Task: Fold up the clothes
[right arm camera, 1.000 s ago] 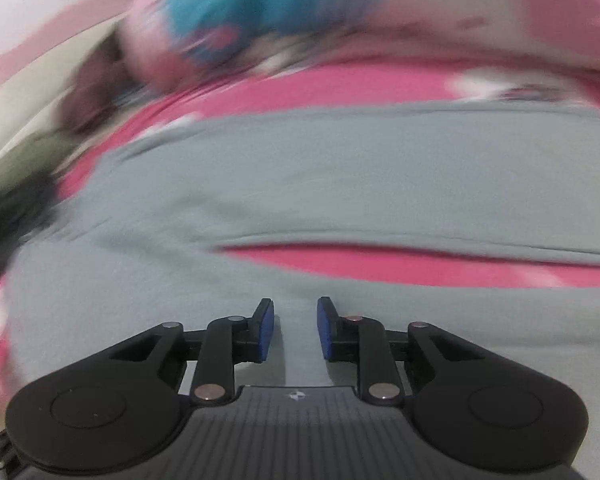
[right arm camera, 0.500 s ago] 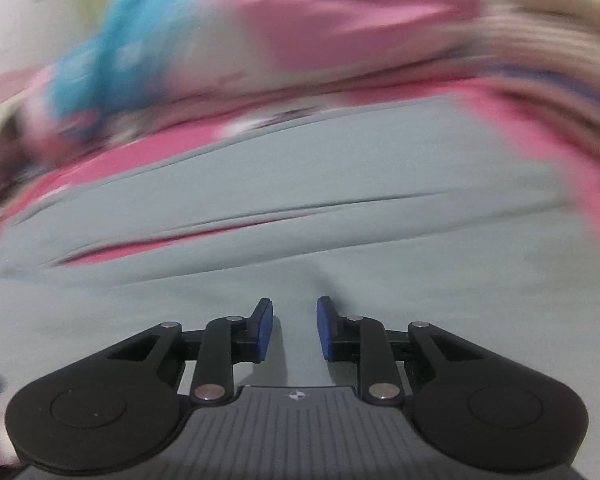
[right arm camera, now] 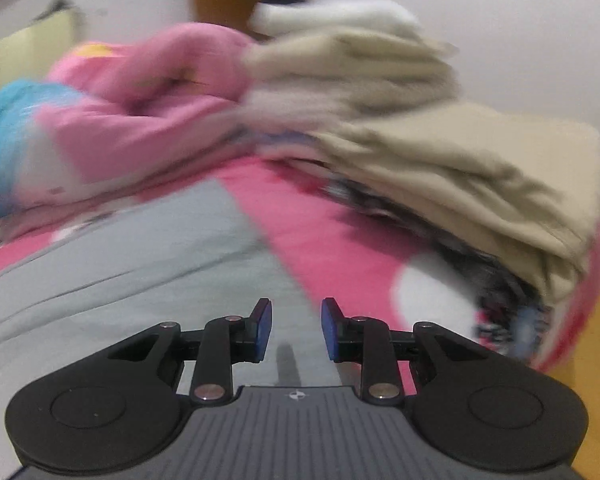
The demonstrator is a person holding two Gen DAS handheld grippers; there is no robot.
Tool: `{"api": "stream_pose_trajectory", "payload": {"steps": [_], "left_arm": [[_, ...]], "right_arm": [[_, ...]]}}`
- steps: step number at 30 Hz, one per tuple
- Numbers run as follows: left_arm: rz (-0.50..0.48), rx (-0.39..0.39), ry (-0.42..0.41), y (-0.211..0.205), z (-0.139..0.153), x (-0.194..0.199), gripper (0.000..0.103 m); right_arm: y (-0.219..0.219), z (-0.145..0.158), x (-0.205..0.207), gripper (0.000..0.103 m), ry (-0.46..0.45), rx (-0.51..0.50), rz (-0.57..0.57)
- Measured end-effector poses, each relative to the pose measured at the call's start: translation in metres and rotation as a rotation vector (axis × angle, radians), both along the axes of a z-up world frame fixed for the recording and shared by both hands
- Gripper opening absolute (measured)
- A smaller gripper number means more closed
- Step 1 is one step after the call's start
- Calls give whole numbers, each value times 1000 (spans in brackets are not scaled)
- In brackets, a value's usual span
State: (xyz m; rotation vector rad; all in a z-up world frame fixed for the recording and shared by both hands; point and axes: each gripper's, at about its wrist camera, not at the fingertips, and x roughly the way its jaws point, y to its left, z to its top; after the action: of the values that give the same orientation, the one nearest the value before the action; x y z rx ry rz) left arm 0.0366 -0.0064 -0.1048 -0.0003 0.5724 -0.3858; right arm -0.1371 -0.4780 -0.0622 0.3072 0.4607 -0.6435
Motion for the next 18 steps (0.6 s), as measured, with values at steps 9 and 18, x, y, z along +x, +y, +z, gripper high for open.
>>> {"api": "stream_pose_trajectory", "payload": {"steps": [9,18], "left_arm": [[6,15,-22,-4,-3,-3,69],[8,-7,-24,2,-2,-4,69]], "right_arm": [[102,-10,63,31,97,-246,329],[30,12,78,41,129,-132,210]]}}
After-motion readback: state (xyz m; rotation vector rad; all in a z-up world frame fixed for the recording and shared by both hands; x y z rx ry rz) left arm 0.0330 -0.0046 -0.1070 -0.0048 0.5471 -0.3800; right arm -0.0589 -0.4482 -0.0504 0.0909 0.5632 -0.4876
